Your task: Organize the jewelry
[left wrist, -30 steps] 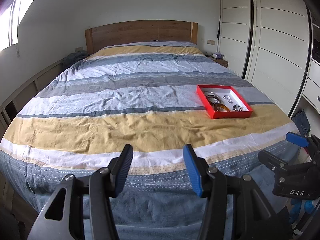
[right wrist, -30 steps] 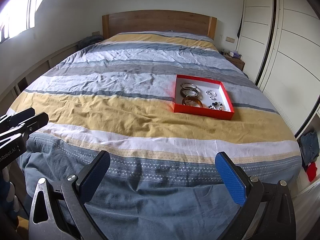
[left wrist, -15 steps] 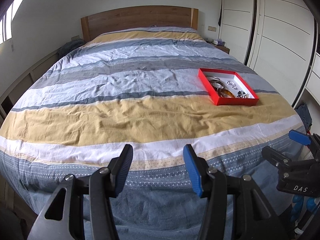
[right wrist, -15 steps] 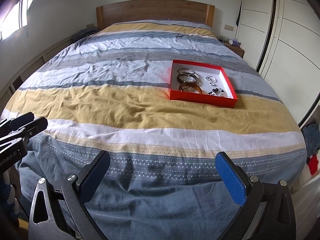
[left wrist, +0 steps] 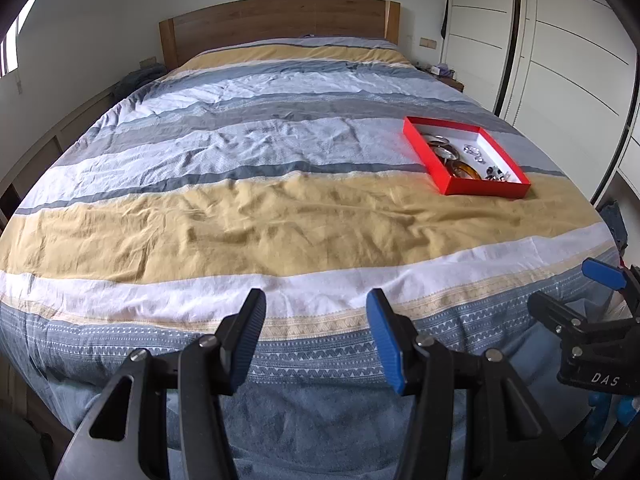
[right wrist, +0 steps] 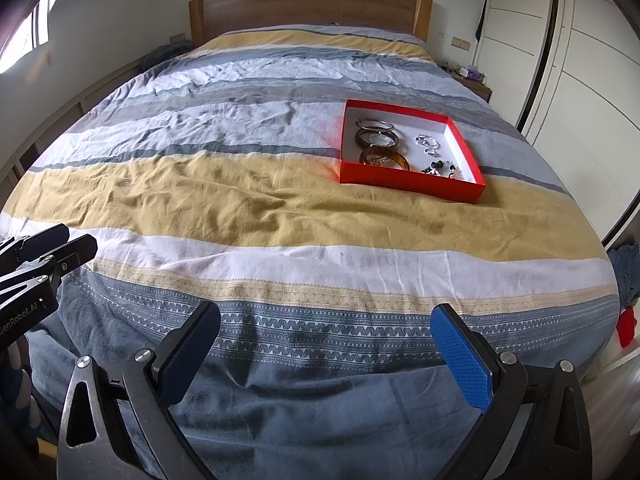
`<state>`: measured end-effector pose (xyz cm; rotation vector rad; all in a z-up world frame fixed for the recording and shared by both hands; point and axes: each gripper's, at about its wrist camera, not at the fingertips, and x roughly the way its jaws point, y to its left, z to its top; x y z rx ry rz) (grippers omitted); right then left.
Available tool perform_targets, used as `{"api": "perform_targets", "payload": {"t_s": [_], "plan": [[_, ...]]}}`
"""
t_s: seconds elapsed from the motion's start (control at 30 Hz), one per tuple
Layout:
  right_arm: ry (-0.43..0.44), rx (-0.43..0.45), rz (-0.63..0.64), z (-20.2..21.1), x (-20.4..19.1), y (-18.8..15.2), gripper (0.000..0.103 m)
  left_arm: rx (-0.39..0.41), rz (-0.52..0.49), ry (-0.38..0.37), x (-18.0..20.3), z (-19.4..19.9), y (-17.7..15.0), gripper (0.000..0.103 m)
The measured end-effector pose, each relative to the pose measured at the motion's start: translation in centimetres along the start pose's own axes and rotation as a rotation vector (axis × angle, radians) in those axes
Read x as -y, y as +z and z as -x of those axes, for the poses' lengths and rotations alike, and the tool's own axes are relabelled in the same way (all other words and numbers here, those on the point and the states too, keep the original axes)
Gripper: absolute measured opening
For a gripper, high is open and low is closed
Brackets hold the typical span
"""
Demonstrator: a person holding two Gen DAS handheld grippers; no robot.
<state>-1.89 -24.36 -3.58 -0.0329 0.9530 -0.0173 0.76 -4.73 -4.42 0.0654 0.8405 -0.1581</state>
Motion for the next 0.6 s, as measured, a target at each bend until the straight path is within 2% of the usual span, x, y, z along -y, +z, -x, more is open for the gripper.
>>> {"api": "perform_targets", "payload": {"t_s": [0.6], "plan": [[0.003,-0.007,-0.022,-1.14,0.52,0.26,0.103,-0.003,-0.018,0.025,0.08,-0.78,0.21,0.050]]}}
